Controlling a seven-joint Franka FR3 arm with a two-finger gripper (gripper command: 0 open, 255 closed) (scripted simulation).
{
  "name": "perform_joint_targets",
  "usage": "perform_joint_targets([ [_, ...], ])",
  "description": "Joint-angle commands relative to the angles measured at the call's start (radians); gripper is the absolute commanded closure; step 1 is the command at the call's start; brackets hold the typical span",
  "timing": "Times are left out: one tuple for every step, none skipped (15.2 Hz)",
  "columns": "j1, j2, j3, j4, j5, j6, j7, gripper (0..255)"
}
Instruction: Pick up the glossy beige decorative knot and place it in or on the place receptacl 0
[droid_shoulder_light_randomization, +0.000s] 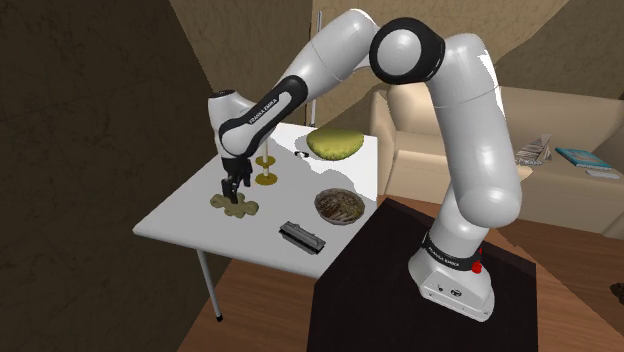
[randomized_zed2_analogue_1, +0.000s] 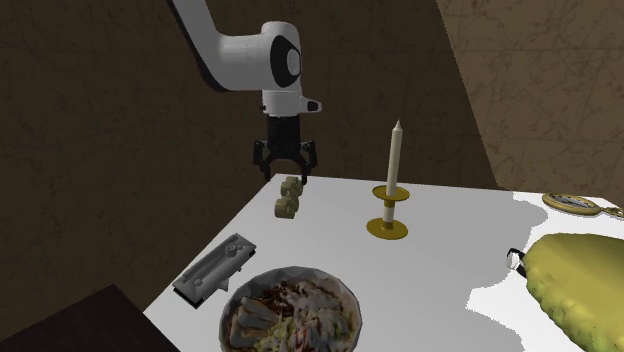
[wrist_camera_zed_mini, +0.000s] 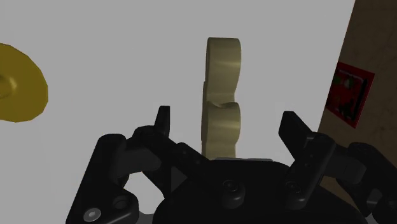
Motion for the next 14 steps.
perform_joint_targets([
  [0.001,0.017,-0.003,-0.002,-0.004,0.020,0.002,0],
  [0.002,0.026,-0.004,-0.003,-0.006,0.030,0.003,0],
  [0.003,0.035,-0.006,-0.004,-0.008,0.039,0.004,0],
  [0.004,0.049,-0.008,-0.005,-0.011,0.054,0.006,0],
  [0.004,0.049,-0.008,-0.005,-0.011,0.054,0.006,0],
  [0.004,0.049,-0.008,-0.005,-0.011,0.054,0.006,0],
  [0.004,0.049,-0.008,-0.005,-0.011,0.054,0.006,0],
  [0.004,0.049,-0.008,-0.005,-0.011,0.054,0.006,0],
  [0.004,0.049,-0.008,-0.005,-0.011,0.054,0.006,0],
  [0.004,0.049,-0.008,-0.005,-0.011,0.054,0.006,0],
  [0.004,0.049,-0.008,-0.005,-0.011,0.054,0.006,0],
  [0.004,0.049,-0.008,-0.005,-0.011,0.054,0.006,0],
  [0.004,0.049,-0.008,-0.005,-0.011,0.054,0.006,255],
  [0.004,0.049,-0.008,-0.005,-0.011,0.054,0.006,255],
])
